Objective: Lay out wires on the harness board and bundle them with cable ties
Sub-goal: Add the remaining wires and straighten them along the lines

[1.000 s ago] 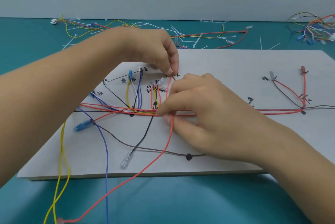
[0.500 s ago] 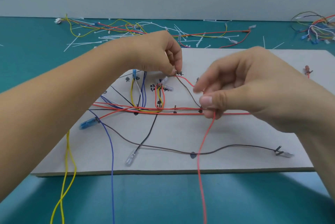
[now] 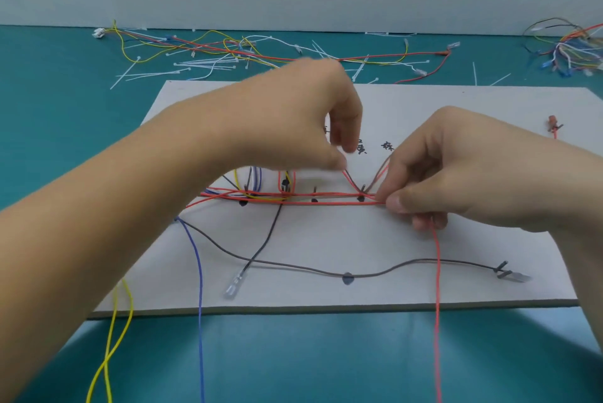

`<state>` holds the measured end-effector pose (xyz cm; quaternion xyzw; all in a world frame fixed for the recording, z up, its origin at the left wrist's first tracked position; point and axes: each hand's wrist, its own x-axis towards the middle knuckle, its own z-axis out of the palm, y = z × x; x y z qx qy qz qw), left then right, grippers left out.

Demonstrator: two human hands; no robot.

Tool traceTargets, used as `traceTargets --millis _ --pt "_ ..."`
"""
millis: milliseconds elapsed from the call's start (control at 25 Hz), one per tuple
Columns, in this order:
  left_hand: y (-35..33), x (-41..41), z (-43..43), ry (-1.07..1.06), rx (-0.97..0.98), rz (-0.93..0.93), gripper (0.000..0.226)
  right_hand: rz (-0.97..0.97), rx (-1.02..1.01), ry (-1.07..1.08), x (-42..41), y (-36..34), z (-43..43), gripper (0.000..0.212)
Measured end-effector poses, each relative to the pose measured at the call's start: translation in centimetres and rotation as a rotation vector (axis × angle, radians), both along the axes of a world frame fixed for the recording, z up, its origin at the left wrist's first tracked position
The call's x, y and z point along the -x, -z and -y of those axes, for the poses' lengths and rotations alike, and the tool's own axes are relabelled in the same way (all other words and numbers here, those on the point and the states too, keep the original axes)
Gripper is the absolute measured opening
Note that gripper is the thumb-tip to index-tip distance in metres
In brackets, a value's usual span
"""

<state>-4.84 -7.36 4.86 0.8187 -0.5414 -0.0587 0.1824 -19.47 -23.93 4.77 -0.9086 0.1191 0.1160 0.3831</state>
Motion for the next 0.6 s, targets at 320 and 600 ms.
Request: traceTargets --millis 320,600 --pt "1.6 3.0 0.8 0.052 -0.004 -0.034 0.009 -0.048 0.143 0.021 0.1 -0.1 1.6 0.011" --pt "2.7 4.2 0.7 -0.018 0.044 -0.011 0.006 -0.100 0.183 0.071 0.4 -0.5 2.7 0.015"
